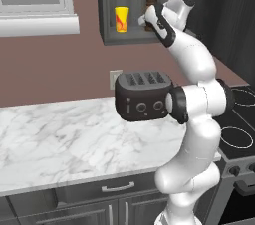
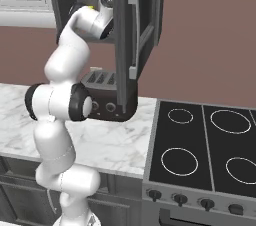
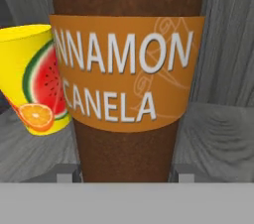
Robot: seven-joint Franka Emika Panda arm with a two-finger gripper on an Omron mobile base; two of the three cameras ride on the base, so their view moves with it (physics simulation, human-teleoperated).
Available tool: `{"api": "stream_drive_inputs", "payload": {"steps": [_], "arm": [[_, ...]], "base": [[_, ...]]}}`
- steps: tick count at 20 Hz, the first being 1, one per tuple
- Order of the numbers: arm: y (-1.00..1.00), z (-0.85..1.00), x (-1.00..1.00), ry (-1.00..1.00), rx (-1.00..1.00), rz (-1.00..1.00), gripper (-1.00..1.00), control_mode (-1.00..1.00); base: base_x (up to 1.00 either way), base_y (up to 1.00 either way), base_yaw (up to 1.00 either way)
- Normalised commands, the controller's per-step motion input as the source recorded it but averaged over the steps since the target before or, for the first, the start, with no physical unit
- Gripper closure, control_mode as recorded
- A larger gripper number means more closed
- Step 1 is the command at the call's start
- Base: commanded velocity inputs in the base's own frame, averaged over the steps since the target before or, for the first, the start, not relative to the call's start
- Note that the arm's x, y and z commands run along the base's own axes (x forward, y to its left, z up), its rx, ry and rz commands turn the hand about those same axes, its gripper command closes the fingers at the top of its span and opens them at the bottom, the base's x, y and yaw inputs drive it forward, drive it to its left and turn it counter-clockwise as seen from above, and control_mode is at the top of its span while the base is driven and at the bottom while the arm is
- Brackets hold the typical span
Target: Take the cinnamon bottle from the cabinet and place it on the dining table, next to the plate with the cupcake. Then take the chocolate from the dining counter and place it on the cupcake plate.
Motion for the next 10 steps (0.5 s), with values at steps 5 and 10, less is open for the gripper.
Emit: {"api": "stream_drive_inputs", "payload": {"steps": [5, 10], "arm": [[0.00, 0.03, -0.74, 0.00, 0.00, 0.00, 1.00, -1.00], [0.05, 0.18, -0.76, 0.02, 0.00, 0.00, 1.00, -1.00]], "base": [[0.00, 0.00, 0.00], [0.00, 0.00, 0.00]]}}
